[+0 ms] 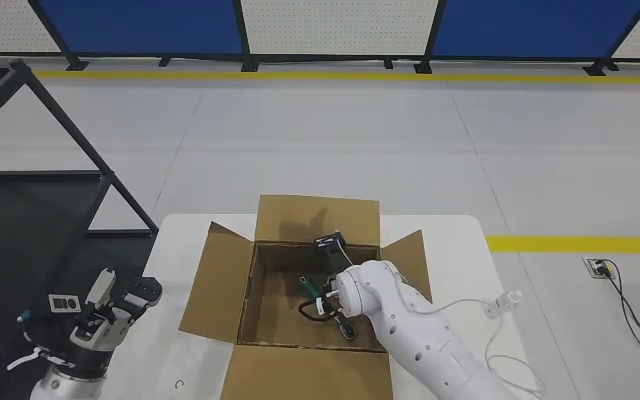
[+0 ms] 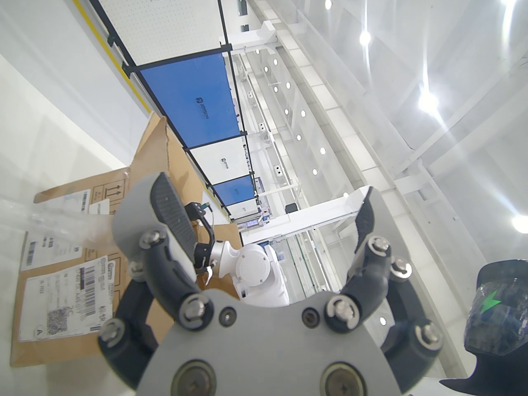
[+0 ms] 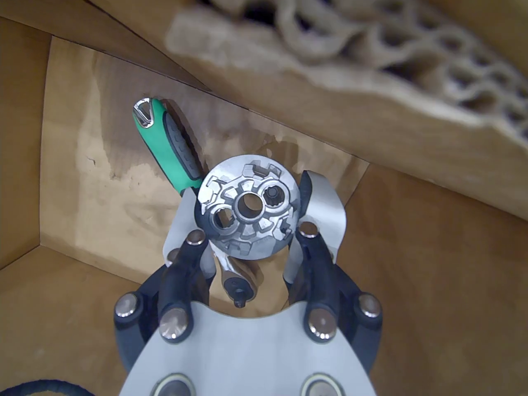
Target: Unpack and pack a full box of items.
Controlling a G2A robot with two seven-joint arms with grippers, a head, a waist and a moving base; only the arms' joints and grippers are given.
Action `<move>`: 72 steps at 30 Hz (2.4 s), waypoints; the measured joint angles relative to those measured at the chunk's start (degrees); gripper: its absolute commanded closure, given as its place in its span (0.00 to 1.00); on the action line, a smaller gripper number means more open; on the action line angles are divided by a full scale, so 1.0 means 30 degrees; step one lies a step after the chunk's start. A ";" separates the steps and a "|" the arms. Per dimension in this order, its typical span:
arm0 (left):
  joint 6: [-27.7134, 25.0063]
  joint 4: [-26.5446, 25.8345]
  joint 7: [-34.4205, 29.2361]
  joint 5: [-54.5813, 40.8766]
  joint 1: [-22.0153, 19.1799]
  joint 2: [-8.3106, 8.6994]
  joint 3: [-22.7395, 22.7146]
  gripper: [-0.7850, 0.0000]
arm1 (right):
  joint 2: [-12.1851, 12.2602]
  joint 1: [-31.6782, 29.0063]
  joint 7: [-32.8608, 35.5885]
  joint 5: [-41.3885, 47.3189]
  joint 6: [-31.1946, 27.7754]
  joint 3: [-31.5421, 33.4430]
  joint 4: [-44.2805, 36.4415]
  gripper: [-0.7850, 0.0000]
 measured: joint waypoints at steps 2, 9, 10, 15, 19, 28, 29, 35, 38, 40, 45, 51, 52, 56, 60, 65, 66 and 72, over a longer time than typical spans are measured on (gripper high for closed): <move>0.0000 0.0000 0.0000 0.0000 0.0000 0.0000 0.0000 0.00 | -0.0080 0.0034 0.0030 -0.0077 -0.0011 -0.0022 0.0145 0.58; 0.0000 0.0000 0.0000 0.0000 0.0000 0.0000 0.0000 0.00 | -0.0201 -0.0121 -0.0016 -0.0291 -0.0187 0.0204 0.0302 0.23; 0.0000 0.0000 0.0000 0.0000 0.0000 0.0000 0.0000 0.00 | -0.0193 -0.0219 -0.0047 -0.0382 -0.0198 0.0272 0.0219 0.08; 0.0000 0.0000 0.0000 0.0000 0.0000 0.0000 0.0000 0.00 | -0.0079 -0.0756 0.0001 -0.1053 -0.0227 0.0550 -0.0477 0.00; 0.0000 0.0000 0.0000 0.0000 0.0000 0.0000 0.0000 0.00 | 0.0071 -0.1342 0.0094 -0.1674 -0.0210 0.0912 -0.1364 0.00; 0.0000 0.0000 0.0000 0.0000 0.0000 0.0000 0.0000 0.00 | 0.0949 -0.4327 0.0386 -0.3266 -0.1860 0.2565 -0.6968 0.00; 0.0000 0.0000 0.0000 0.0000 0.0000 0.0000 0.0000 0.00 | 0.1085 -0.4809 0.0384 -0.3445 -0.2194 0.2839 -0.7806 0.00; 0.0000 0.0000 0.0000 0.0000 0.0000 0.0000 0.0000 0.00 | 0.1893 -0.8147 -0.0451 -0.3989 -0.5165 0.4733 -1.3390 0.02; 0.0000 0.0000 0.0000 0.0000 0.0000 0.0000 0.0000 0.00 | 0.2203 -0.9700 -0.1274 -0.3960 -0.6462 0.5711 -1.5734 0.00; 0.0000 0.0000 0.0000 0.0000 0.0000 0.0000 0.0000 0.00 | 0.2401 -1.0784 -0.1860 -0.4018 -0.7059 0.6468 -1.7383 0.00; 0.0000 0.0000 0.0000 0.0000 0.0000 0.0000 0.0000 0.00 | 0.2821 -1.3265 -0.3295 -0.3615 -0.8418 0.8625 -2.1334 0.00; 0.0000 0.0000 0.0000 0.0000 0.0000 0.0000 0.0000 0.00 | 0.3162 -1.6028 -0.4222 -0.4119 -0.8070 1.1343 -2.4939 0.00; 0.0000 0.0000 0.0000 0.0000 0.0000 0.0000 0.0000 0.00 | 0.3206 -1.6443 -0.4519 -0.3955 -0.8008 1.1948 -2.5160 0.00; 0.0000 0.0000 0.0000 0.0000 0.0000 0.0000 0.0000 0.00 | 0.3329 -1.7332 -0.5546 -0.2980 -0.7988 1.4064 -2.5113 0.00; 0.0000 0.0000 0.0000 0.0000 0.0000 0.0000 0.0000 0.00 | 0.3421 -1.8252 -0.6093 -0.2067 -0.7487 1.6154 -2.5112 0.00; 0.0000 0.0000 0.0000 0.0000 0.0000 0.0000 0.0000 0.00 | 0.3435 -1.9311 -0.6614 -0.0452 -0.6217 1.8210 -2.5113 0.00; 0.0000 0.0000 0.0000 0.0000 0.0000 0.0000 0.0000 0.00 | 0.3433 -1.9313 -0.6614 -0.0438 -0.6213 1.8216 -2.5113 0.00; 0.0000 0.0000 0.0000 0.0000 0.0000 0.0000 0.0000 0.00 | 0.3433 -1.9285 -0.6597 -0.0489 -0.6280 1.8163 -2.5113 0.00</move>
